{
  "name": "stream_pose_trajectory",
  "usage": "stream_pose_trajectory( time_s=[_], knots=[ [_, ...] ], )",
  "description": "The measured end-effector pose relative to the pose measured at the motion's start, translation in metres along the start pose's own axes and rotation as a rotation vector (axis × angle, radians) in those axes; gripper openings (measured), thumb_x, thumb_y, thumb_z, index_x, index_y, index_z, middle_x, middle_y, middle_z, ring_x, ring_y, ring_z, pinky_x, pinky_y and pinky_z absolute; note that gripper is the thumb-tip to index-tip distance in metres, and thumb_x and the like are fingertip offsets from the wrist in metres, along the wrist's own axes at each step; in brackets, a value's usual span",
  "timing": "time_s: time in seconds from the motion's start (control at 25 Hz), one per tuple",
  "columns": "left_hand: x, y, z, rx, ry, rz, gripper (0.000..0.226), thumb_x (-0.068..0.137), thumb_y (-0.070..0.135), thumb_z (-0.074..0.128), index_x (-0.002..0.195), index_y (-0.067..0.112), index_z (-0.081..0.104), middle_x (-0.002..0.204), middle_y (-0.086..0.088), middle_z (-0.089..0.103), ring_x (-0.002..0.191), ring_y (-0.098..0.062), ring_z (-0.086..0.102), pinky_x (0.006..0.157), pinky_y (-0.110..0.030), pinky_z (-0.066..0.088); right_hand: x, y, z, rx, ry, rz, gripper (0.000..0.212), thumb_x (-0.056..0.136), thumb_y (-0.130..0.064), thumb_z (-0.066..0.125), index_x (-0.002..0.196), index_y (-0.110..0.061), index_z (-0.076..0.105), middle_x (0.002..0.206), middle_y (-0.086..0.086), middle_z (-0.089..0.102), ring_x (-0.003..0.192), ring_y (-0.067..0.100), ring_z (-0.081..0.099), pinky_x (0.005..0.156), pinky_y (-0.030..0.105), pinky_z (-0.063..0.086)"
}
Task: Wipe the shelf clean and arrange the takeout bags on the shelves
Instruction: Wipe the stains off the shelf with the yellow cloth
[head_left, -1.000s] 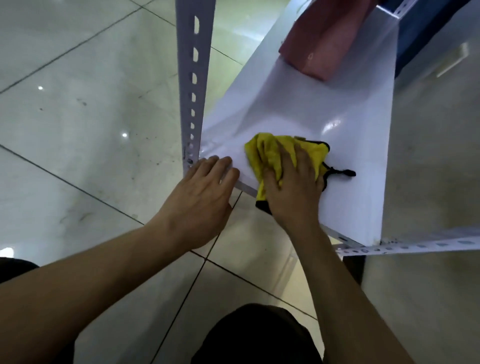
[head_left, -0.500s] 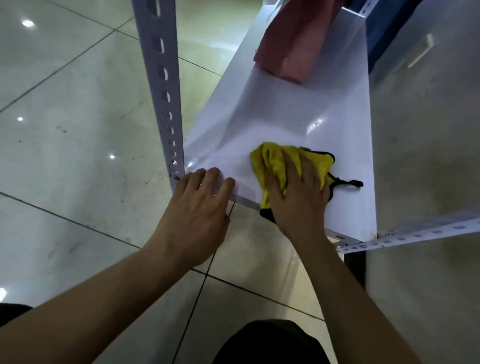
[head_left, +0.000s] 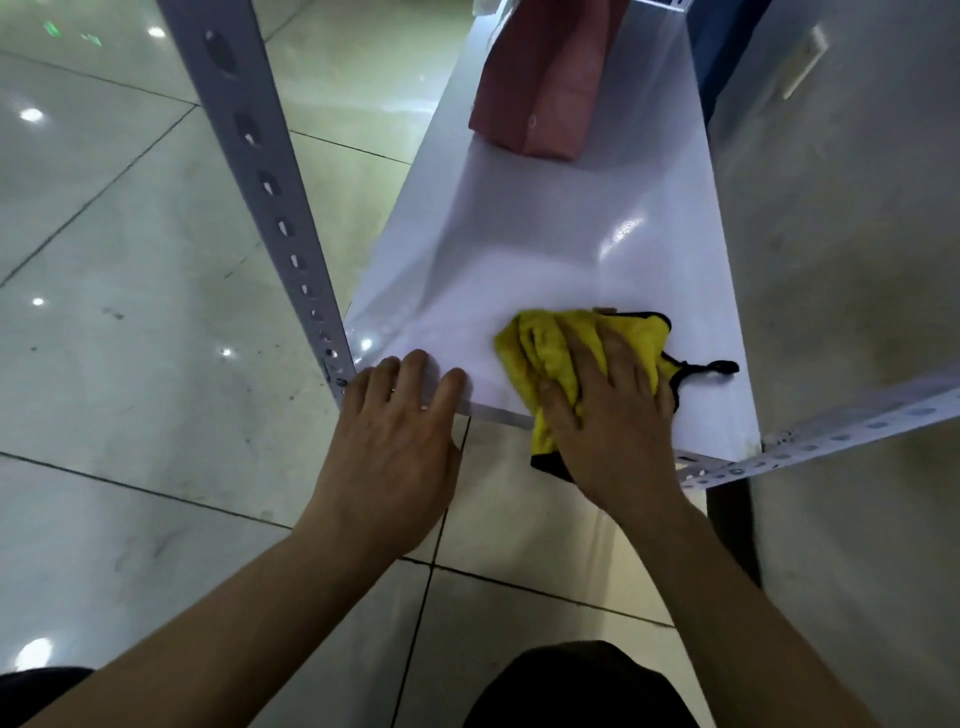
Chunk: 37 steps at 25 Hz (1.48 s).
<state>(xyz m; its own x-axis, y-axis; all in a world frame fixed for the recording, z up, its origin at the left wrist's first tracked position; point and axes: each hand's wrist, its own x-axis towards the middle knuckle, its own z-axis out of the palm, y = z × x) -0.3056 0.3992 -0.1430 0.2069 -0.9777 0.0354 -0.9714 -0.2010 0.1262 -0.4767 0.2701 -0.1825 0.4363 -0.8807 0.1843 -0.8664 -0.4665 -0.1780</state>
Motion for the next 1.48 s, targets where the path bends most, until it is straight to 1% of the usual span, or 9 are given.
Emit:
stream_pose_trajectory(
  time_s=[0.28, 0.4, 0.56, 0.72, 0.8, 0.96, 1.12, 1.28, 1.48],
  knots=[
    [-0.003, -0.001, -0.002, -0.026, -0.030, 0.013, 0.052, 0.088, 0.027, 0.045, 0.139, 0.022, 0.040, 0.138, -0.007, 0.041, 0.123, -0.028, 0.042, 0.103, -0.042, 0.037, 0.075, 0.014, -0.007, 0.095, -0.026, 0.350, 0.057, 0.100, -0.046, 0.043, 0.153, -0.026, 0.035, 0.163, 0.009, 0.025, 0.151, 0.029, 0.019, 0.119, 0.062, 0.007],
    [-0.001, -0.005, -0.003, -0.078, -0.019, 0.011, 0.048, 0.087, 0.027, 0.043, 0.134, 0.018, 0.044, 0.134, -0.007, 0.045, 0.119, -0.027, 0.044, 0.101, -0.041, 0.039, 0.041, 0.003, 0.005, 0.007, 0.044, 0.205, 0.058, 0.098, -0.049, 0.038, 0.151, -0.028, 0.040, 0.160, 0.010, 0.032, 0.147, 0.033, 0.029, 0.119, 0.060, 0.013],
    [0.000, -0.003, -0.005, -0.182, 0.042, -0.026, 0.037, 0.085, 0.023, 0.037, 0.117, 0.012, 0.052, 0.118, -0.008, 0.051, 0.102, -0.027, 0.049, 0.092, -0.037, 0.042, 0.076, -0.021, 0.000, 0.110, -0.178, 0.054, 0.054, 0.100, -0.053, 0.041, 0.152, -0.038, 0.036, 0.164, 0.003, 0.021, 0.150, 0.029, 0.021, 0.120, 0.057, 0.007],
    [0.001, 0.002, -0.004, -0.196, 0.034, -0.081, 0.044, 0.084, 0.029, 0.025, 0.117, 0.015, 0.051, 0.112, -0.006, 0.049, 0.096, -0.024, 0.045, 0.084, -0.034, 0.041, 0.089, -0.077, 0.016, 0.148, -0.185, -0.366, 0.057, 0.094, -0.061, 0.034, 0.148, -0.044, 0.042, 0.160, -0.002, 0.032, 0.147, 0.024, 0.028, 0.117, 0.054, 0.015],
    [0.003, 0.001, -0.005, -0.190, 0.031, -0.073, 0.042, 0.084, 0.028, 0.025, 0.114, 0.015, 0.052, 0.107, -0.005, 0.050, 0.092, -0.024, 0.046, 0.081, -0.034, 0.042, 0.098, -0.087, 0.025, 0.206, -0.172, -0.417, 0.054, 0.093, -0.061, 0.037, 0.145, -0.046, 0.045, 0.158, -0.005, 0.036, 0.146, 0.020, 0.030, 0.118, 0.052, 0.013],
    [-0.002, 0.002, -0.009, -0.198, 0.055, -0.075, 0.034, 0.083, 0.017, 0.040, 0.109, 0.009, 0.060, 0.099, -0.006, 0.057, 0.085, -0.025, 0.054, 0.074, -0.036, 0.048, 0.160, -0.099, 0.033, 0.176, -0.130, -0.188, 0.047, 0.098, -0.057, 0.041, 0.142, -0.041, 0.048, 0.154, -0.003, 0.039, 0.145, 0.023, 0.031, 0.118, 0.053, 0.015],
    [0.000, 0.004, -0.007, -0.204, 0.004, -0.083, 0.032, 0.086, 0.017, 0.048, 0.117, 0.012, 0.055, 0.108, -0.004, 0.053, 0.093, -0.022, 0.050, 0.083, -0.032, 0.044, 0.193, -0.089, 0.040, 0.138, -0.024, 0.136, 0.046, 0.100, -0.052, 0.036, 0.137, -0.032, 0.053, 0.147, 0.006, 0.044, 0.141, 0.029, 0.034, 0.116, 0.059, 0.015],
    [-0.003, 0.002, -0.005, -0.190, -0.007, -0.061, 0.035, 0.092, 0.023, 0.048, 0.125, 0.015, 0.048, 0.121, -0.002, 0.048, 0.107, -0.020, 0.046, 0.096, -0.031, 0.040, 0.187, -0.033, 0.030, 0.148, -0.011, 0.294, 0.047, 0.099, -0.049, 0.038, 0.139, -0.028, 0.051, 0.151, 0.008, 0.039, 0.146, 0.027, 0.026, 0.117, 0.061, 0.009],
    [0.000, 0.008, -0.002, -0.179, 0.007, -0.075, 0.033, 0.092, 0.023, 0.047, 0.123, 0.013, 0.047, 0.115, -0.004, 0.046, 0.102, -0.021, 0.045, 0.092, -0.033, 0.041, 0.150, 0.032, 0.006, 0.139, 0.040, 0.348, 0.050, 0.097, -0.048, 0.043, 0.141, -0.024, 0.051, 0.152, 0.010, 0.041, 0.145, 0.029, 0.030, 0.118, 0.061, 0.013]
  ],
)
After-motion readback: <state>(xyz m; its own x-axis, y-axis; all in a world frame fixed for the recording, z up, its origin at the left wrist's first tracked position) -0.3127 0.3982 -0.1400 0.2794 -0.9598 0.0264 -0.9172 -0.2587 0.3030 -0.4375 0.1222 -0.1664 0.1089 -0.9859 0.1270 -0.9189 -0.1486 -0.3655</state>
